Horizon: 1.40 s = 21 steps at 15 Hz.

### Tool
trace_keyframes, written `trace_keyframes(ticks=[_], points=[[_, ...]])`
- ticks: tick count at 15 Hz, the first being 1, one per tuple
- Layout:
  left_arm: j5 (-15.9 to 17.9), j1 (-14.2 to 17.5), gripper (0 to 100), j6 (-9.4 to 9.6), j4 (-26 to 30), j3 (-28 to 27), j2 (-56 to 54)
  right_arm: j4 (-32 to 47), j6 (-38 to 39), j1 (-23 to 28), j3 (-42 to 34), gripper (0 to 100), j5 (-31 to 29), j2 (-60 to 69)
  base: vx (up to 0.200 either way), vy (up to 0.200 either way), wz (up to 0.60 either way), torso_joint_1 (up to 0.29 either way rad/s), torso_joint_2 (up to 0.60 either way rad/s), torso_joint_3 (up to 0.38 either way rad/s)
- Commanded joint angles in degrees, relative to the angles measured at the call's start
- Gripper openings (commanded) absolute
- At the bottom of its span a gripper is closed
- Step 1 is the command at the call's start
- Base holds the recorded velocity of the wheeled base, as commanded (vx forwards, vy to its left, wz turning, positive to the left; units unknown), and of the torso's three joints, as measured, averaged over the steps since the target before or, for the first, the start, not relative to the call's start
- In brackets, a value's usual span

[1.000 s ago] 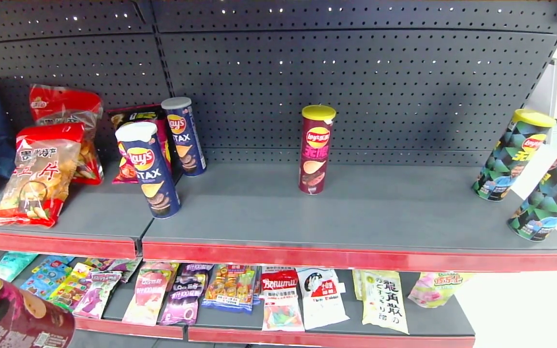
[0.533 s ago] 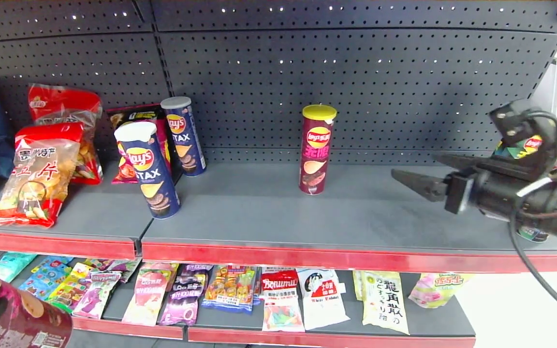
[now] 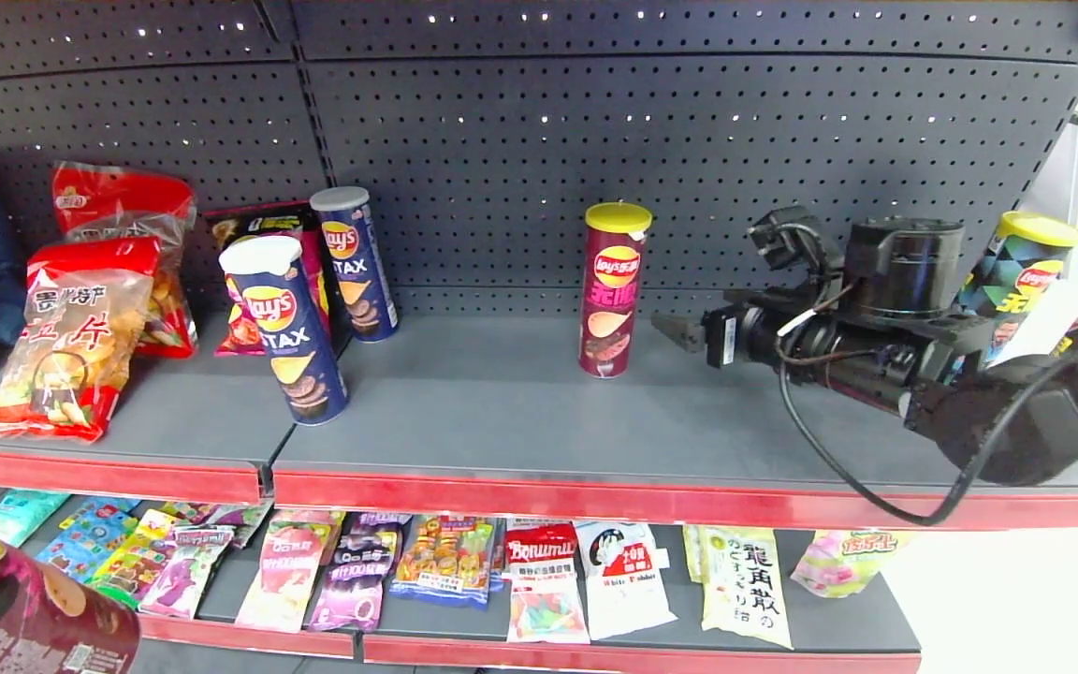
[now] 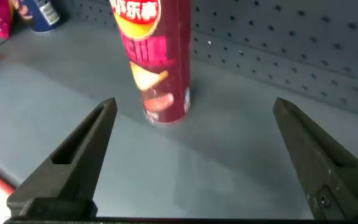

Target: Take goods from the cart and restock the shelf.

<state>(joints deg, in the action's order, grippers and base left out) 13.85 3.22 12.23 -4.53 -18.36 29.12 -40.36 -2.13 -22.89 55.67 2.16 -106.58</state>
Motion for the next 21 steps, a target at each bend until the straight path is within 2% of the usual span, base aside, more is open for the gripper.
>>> trace_keyframes(ticks=[1, 5, 7, 10, 17, 21], points=[[-0.05, 0.03, 0, -0.01, -0.04, -0.19, 0.23, -3.32, -0.06, -0.48, 4.35, 100, -0.22, -6.18, 0.000, 0.000, 0.00, 0.000, 0.00, 0.000], [-0.31, 0.03, 0, -0.10, -0.04, 0.08, -0.12, -3.93, 0.38, -2.51, 5.76, 100, -0.05, -6.80, 0.000, 0.000, 0.00, 0.000, 0.00, 0.000], [-0.31, 0.03, 0, -0.10, -0.04, 0.08, -0.12, -3.93, 0.46, -3.74, 9.10, 100, -0.31, -8.64, 0.000, 0.000, 0.00, 0.000, 0.00, 0.000], [-0.40, 0.03, 0, -0.10, -0.04, 0.17, -0.21, -3.85, 0.46, -3.74, 13.76, 100, -0.93, -10.93, 0.000, 0.000, 0.00, 0.000, 0.00, 0.000], [-0.40, 0.03, 0, -0.10, 0.05, 0.25, -0.12, -3.49, 0.38, -4.62, 17.45, 100, -1.54, -12.95, 0.000, 0.000, 0.00, 0.000, 0.00, 0.000], [-0.40, 0.03, 0, -0.01, 0.05, 0.17, -0.21, 1.34, 0.38, -4.62, 22.72, 100, -2.69, -14.71, 0.000, 0.000, 0.00, 0.000, 0.00, 0.000]])
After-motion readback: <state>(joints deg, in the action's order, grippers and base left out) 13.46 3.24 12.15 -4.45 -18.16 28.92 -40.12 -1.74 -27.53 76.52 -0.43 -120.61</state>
